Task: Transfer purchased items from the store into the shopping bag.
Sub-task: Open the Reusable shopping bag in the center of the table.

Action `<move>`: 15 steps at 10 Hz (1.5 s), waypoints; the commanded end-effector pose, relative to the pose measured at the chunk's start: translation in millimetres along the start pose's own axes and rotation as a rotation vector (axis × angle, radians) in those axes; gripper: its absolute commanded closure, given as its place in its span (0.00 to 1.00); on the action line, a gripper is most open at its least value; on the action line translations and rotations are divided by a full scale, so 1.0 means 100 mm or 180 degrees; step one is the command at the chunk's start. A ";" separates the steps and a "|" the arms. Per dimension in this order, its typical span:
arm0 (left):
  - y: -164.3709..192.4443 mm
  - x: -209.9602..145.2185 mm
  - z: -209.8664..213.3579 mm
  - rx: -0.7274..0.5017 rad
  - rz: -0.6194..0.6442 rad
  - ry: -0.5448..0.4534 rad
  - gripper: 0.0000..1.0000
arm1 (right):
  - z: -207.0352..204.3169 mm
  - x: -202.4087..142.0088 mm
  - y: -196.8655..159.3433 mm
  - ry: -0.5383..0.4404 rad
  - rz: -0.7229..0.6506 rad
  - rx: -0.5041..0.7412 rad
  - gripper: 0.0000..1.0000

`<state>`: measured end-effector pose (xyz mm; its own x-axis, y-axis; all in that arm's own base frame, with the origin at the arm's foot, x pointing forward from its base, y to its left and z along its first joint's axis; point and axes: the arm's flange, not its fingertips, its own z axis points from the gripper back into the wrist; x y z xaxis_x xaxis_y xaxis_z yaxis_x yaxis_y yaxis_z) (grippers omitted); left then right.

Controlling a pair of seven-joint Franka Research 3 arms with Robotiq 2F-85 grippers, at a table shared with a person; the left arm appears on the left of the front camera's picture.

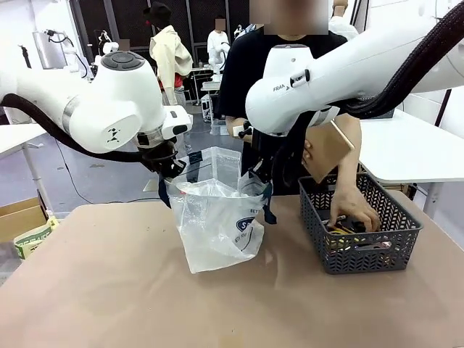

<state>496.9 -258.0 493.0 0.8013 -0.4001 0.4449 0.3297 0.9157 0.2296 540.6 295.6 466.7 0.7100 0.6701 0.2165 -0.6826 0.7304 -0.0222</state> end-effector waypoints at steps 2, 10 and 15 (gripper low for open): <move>-0.02 -0.10 0.01 -0.0454 -0.0040 0.0125 1.00 | 0.01 -0.13 0.01 -0.0034 0.0180 0.0019 1.00; 0.04 -0.08 -0.07 -0.0526 -0.0018 0.0232 1.00 | 0.06 -0.03 0.02 -0.0024 0.0153 -0.0013 1.00; 0.04 -0.08 -0.07 -0.0526 -0.0018 0.0232 1.00 | 0.06 -0.03 0.02 -0.0024 0.0153 -0.0013 1.00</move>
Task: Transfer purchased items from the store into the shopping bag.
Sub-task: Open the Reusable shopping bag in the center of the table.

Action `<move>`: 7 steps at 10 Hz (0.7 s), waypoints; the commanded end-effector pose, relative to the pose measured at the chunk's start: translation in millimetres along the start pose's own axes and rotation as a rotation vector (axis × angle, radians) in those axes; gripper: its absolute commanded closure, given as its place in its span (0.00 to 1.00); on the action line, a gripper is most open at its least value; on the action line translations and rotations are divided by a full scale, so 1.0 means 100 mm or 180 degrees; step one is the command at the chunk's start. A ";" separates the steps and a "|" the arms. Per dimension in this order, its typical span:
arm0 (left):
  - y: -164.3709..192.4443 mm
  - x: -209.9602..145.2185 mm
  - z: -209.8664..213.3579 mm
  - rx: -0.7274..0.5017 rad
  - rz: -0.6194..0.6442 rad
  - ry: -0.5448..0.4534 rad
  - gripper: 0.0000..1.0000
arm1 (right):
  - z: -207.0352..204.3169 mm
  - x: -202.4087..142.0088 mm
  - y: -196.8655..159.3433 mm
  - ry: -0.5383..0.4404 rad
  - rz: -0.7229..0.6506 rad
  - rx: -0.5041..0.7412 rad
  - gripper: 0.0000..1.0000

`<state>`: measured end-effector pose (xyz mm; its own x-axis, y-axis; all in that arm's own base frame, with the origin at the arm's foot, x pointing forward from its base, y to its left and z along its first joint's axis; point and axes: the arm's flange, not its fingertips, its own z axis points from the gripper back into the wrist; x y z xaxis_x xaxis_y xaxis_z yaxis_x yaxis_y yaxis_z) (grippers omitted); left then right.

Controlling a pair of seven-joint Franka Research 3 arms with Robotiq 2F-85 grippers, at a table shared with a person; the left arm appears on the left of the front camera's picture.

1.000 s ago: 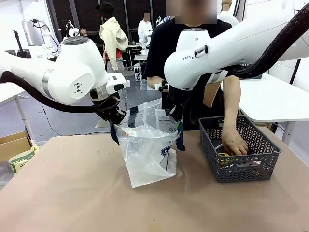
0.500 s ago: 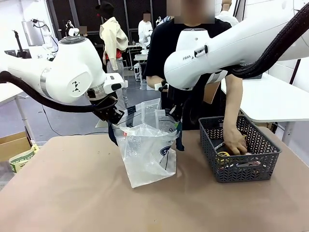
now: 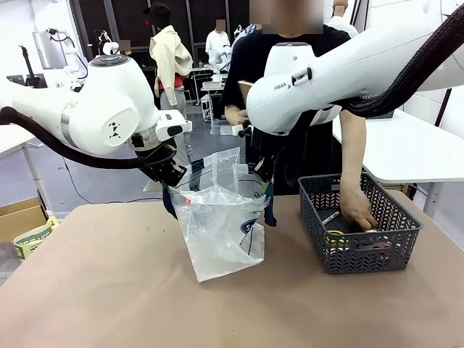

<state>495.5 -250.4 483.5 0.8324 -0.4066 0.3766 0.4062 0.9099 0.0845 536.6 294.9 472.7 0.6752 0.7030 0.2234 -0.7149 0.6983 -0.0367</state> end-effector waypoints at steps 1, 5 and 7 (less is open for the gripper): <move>-0.01 0.00 0.00 -0.0003 -0.0002 -0.0007 1.00 | -0.01 -0.01 0.00 0.0003 0.0001 0.0000 1.00; -0.01 0.00 0.00 -0.0003 -0.0002 -0.0007 1.00 | -0.01 -0.01 0.00 0.0003 0.0001 0.0000 1.00; -0.01 0.00 0.00 -0.0003 -0.0002 -0.0007 1.00 | -0.01 -0.01 0.00 0.0003 0.0001 0.0000 1.00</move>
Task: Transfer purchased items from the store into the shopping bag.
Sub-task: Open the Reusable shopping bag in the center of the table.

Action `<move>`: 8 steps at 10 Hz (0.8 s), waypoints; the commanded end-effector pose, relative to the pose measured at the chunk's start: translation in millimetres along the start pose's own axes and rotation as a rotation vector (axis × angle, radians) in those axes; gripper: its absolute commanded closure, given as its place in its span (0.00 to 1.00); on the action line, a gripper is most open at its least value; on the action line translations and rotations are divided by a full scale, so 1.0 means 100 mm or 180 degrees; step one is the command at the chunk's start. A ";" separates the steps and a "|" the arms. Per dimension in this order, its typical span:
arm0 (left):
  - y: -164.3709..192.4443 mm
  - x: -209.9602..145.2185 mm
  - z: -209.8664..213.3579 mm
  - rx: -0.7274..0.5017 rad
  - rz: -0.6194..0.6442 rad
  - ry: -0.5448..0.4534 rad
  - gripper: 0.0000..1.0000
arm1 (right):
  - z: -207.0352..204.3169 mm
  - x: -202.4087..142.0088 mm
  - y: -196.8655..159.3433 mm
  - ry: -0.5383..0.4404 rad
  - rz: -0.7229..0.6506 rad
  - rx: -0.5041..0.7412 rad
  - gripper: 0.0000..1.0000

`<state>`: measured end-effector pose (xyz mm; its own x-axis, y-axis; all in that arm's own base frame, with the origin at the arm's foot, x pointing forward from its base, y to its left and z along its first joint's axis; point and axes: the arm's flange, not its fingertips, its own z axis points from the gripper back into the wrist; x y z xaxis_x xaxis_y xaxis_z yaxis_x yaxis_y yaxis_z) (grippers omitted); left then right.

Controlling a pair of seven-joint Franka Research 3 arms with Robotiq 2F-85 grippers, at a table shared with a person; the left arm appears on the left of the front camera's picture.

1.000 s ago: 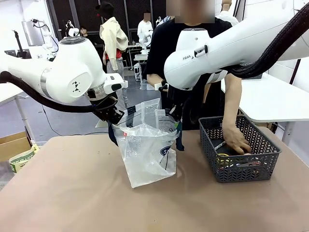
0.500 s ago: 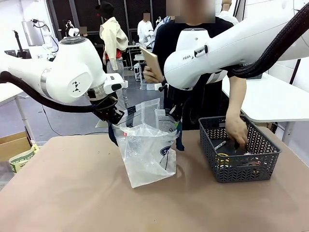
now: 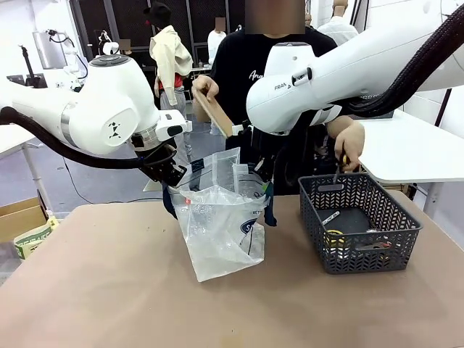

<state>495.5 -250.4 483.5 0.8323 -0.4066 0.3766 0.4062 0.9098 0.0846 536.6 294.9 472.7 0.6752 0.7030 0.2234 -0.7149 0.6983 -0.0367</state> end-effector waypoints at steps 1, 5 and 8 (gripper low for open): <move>-0.01 0.00 0.00 -0.0003 -0.0002 -0.0007 1.00 | -0.01 -0.01 0.00 0.0003 0.0001 0.0000 1.00; 0.03 0.01 0.00 -0.0097 -0.0071 -0.0058 1.00 | -0.01 -0.01 0.00 0.0003 0.0001 0.0000 1.00; 0.06 -0.01 0.01 -0.0141 -0.0123 -0.0091 1.00 | -0.01 -0.01 0.00 0.0003 0.0001 0.0000 1.00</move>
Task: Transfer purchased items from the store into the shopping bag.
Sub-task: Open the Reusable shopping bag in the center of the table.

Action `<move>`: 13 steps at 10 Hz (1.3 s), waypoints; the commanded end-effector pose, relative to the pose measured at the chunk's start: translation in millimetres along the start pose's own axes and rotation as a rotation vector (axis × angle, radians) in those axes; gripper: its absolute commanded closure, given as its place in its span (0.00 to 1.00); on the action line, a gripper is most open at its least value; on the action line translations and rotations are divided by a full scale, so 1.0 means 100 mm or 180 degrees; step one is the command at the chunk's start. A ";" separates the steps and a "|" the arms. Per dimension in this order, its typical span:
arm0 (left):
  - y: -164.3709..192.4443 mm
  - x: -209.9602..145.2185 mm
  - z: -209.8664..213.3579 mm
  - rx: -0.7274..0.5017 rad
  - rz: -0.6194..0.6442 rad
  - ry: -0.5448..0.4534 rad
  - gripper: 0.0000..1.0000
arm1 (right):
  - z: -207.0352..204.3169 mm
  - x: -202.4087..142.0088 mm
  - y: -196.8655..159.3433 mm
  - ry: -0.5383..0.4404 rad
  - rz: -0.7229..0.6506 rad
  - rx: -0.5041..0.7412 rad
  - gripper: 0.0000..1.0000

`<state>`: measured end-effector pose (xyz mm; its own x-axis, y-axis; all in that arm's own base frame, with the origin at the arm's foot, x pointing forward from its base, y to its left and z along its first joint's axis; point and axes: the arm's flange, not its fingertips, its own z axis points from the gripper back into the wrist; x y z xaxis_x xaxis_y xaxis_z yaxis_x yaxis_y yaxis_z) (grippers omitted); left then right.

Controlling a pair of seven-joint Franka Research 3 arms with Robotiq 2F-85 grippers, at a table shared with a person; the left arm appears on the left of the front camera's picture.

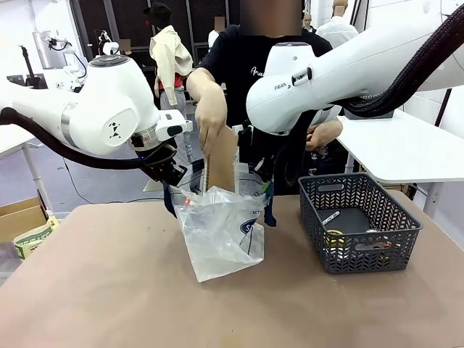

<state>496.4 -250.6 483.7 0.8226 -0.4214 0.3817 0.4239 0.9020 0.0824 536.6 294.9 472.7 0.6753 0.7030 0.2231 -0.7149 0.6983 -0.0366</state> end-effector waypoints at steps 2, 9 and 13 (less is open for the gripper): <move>0.06 -0.01 0.02 -0.0128 -0.0158 -0.0088 1.00 | -0.01 -0.01 0.00 0.0002 0.0001 -0.0001 1.00; 0.02 0.02 0.01 -0.0021 -0.0155 -0.0050 1.00 | -0.01 -0.01 0.00 0.0002 0.0001 -0.0001 1.00; 0.02 0.02 0.01 -0.0021 -0.0155 -0.0050 1.00 | -0.01 -0.01 0.00 0.0002 0.0001 -0.0001 1.00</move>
<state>498.6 -248.8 485.2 0.7981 -0.4584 0.3910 0.4626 0.8820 0.0900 536.6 294.8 472.7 0.6756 0.7031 0.2221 -0.7148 0.6983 -0.0363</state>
